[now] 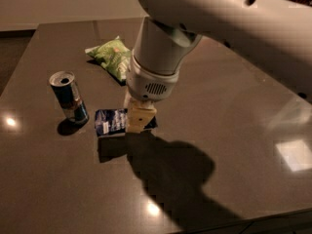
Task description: Move rxbar blueberry near redbull can
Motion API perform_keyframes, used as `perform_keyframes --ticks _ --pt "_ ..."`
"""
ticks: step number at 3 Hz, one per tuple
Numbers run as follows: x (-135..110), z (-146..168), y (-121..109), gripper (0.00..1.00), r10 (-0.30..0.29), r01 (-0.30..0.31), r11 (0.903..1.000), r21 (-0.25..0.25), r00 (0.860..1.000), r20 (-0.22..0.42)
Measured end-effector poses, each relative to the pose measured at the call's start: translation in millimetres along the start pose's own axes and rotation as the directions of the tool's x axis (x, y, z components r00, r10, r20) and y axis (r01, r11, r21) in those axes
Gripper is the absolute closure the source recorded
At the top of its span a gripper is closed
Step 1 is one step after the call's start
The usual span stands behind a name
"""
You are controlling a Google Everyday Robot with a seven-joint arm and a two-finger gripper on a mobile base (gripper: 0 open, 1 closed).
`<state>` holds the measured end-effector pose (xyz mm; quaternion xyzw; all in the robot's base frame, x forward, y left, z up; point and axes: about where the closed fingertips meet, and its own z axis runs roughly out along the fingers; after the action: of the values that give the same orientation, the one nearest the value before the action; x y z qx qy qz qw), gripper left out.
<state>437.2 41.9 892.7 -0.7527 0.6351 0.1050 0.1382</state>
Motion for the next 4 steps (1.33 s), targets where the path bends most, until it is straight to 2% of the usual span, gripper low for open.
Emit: perform_keyframes --ticks 1,3,4 --pt "-12.6 14.0 -13.5 1.0 0.012 -0.012 0.9999 -0.01 1.0 0.002" --pt "-12.9 41.7 -28.2 1.0 0.032 -0.032 0.9992 -0.025 0.999 -0.01" --pt "-17.5 51.1 -35.7 0.82 0.046 -0.046 0.9987 -0.02 0.999 -0.009"
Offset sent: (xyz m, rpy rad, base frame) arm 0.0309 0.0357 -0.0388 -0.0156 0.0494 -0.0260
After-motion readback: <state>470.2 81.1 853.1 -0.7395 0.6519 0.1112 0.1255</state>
